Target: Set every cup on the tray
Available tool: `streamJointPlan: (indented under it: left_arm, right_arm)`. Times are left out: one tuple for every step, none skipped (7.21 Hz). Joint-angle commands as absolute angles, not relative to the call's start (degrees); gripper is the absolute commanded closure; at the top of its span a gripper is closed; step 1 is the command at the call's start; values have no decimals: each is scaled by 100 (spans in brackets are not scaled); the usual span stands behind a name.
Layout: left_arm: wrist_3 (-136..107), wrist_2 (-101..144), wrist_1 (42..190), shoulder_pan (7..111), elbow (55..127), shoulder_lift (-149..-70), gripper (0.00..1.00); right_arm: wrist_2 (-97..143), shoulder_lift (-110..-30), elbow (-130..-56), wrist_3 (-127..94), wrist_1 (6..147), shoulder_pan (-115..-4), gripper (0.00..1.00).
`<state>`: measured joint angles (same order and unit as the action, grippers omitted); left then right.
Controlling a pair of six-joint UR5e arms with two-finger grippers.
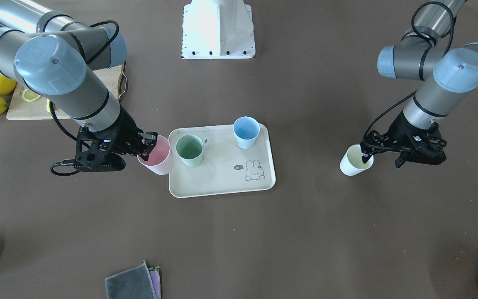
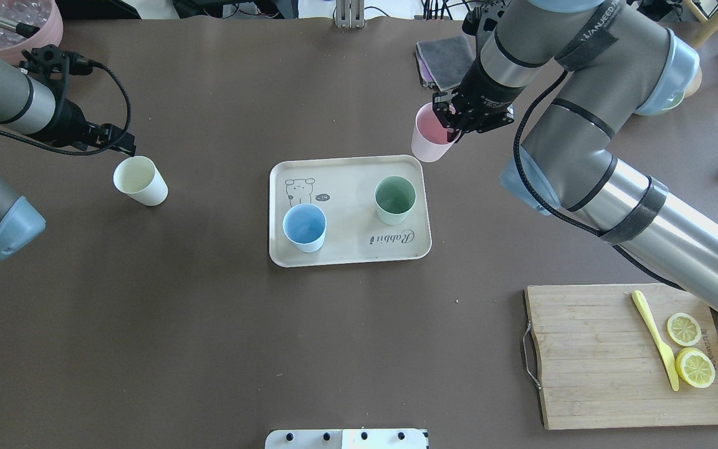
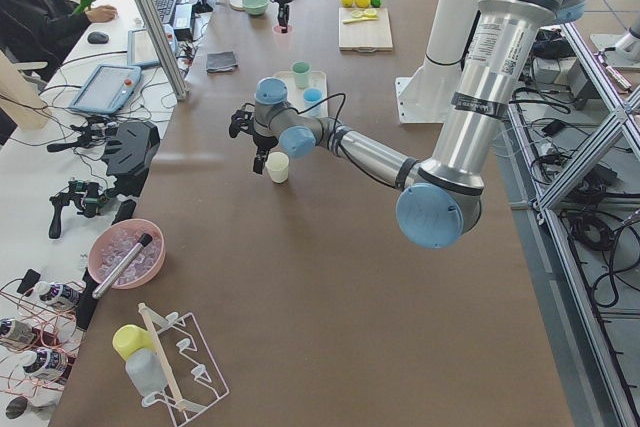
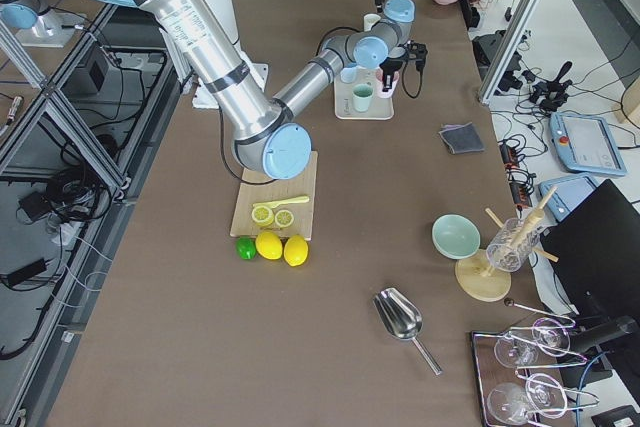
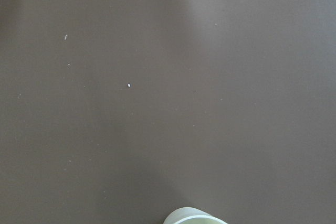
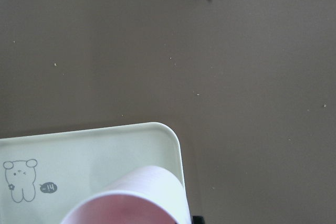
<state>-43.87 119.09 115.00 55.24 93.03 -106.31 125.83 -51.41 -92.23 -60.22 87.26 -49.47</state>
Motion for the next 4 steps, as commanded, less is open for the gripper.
streamJointPlan:
  left_arm:
    - [-4447,11909,11602,5467,9115,-10556,3]
    - [-4517,11909,11602,5397,9097,-10564,3]
    - [-4831,11909,11602,5275,9123,-10582,6]
    - [-4973,11909,11680,5239,9175,-10582,6]
  right_arm:
    - [12490,-5080,-9123,-6073,8701,-4887,100]
    - [12454,-5002,-8914,-6056,8675,-4835,100]
    - [12324,-4862,-8660,-6047,8657,-4738,100]
    - [12305,-4869,-8622,-6056,8527,-4676,100]
